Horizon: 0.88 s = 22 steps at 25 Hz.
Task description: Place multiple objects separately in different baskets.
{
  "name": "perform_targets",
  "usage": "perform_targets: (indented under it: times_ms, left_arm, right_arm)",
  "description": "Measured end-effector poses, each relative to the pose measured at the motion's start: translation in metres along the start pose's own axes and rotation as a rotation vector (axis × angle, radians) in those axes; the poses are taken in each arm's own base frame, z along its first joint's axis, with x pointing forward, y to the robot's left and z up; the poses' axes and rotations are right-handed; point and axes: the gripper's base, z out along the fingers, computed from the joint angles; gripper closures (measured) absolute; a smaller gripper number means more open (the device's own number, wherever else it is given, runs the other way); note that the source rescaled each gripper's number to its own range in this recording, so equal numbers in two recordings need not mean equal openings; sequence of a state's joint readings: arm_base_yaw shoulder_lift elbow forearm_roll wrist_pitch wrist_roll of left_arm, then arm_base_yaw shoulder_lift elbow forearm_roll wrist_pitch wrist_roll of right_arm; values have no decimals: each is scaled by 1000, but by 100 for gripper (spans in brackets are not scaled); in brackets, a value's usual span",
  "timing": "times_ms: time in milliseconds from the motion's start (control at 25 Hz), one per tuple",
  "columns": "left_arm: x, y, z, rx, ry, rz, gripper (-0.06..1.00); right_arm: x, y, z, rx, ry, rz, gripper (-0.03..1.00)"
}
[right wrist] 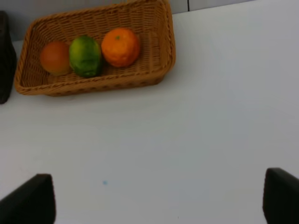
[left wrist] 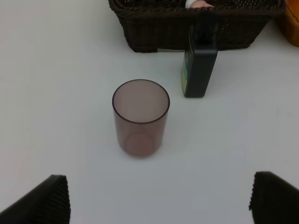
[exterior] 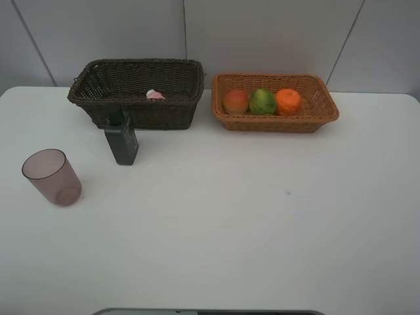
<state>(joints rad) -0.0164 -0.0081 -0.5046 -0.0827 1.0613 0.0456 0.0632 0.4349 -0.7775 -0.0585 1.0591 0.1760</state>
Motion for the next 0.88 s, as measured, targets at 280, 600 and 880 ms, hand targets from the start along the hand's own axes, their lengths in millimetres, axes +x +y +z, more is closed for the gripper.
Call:
perform_targets:
  times_ms: [280,600,880]
  left_arm:
    - [0,0,0,0,0,0,-5]
    - [0,0,0,0,0,0,-5]
    - [0,0,0,0,0,0,-5]
  right_arm:
    - [28,-4,6,-9,-60,-1,1]
    - [54,-7,11,-13,-85,-1,1]
    - [65,-10,-10,-35,-235,7,1]
